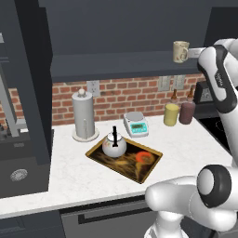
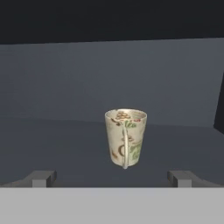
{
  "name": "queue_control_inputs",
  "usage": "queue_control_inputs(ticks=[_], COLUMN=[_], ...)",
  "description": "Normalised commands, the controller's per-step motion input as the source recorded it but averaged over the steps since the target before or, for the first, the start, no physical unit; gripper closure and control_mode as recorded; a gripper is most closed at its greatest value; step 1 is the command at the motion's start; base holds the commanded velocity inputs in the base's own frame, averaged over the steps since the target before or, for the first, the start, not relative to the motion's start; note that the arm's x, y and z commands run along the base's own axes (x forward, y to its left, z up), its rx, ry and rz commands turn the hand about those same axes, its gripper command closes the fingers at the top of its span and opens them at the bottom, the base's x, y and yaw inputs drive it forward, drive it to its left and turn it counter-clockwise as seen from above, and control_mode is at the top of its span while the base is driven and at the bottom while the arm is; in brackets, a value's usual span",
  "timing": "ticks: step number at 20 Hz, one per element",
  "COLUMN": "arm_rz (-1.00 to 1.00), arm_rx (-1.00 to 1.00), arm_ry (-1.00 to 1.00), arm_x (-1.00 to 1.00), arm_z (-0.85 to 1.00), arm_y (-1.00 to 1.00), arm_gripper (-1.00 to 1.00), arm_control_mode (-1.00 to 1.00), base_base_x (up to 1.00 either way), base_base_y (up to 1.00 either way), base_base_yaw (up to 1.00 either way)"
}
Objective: Pick the kettle from the counter and place it on the tray. Then pick the mug from the cabinet and place it on the tray. Then close the cabinet doors.
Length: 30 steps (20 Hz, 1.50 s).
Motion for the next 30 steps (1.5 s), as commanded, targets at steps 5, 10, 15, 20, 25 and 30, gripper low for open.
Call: queue_control_inputs(ticks=[5, 10, 15, 20, 25, 30], arm_rz=[0.02, 0.04, 0.04, 0.03, 0.03, 0.01], arm_rx=[0.0, 0.0, 0.0, 0.0, 0.0, 0.0], arm_ry=[0.0, 0.0, 0.0, 0.0, 0.0, 0.0], arm_x=[0.26, 0.31, 0.37, 0.3, 0.19, 0.14], arm_z=[-0.04, -0.02, 0.0, -0.04, -0.07, -0.05], arm_y=[-0.01, -0.02, 0.0, 0.0, 0.0, 0.0], arm_gripper=[-1.0, -1.0, -1.0, -1.0, -1.0, -1.0], arm_control_mode=[-1.0, -1.0, -1.0, -1.0, -1.0, -1.0], base_base_x=[0.0, 0.0, 0.0, 0.0, 0.0, 0.0], base_base_y=[0.0, 0.0, 0.0, 0.0, 0.0, 0.0], base_base_yaw=[0.0, 0.0, 0.0, 0.0, 0.0, 0.0])
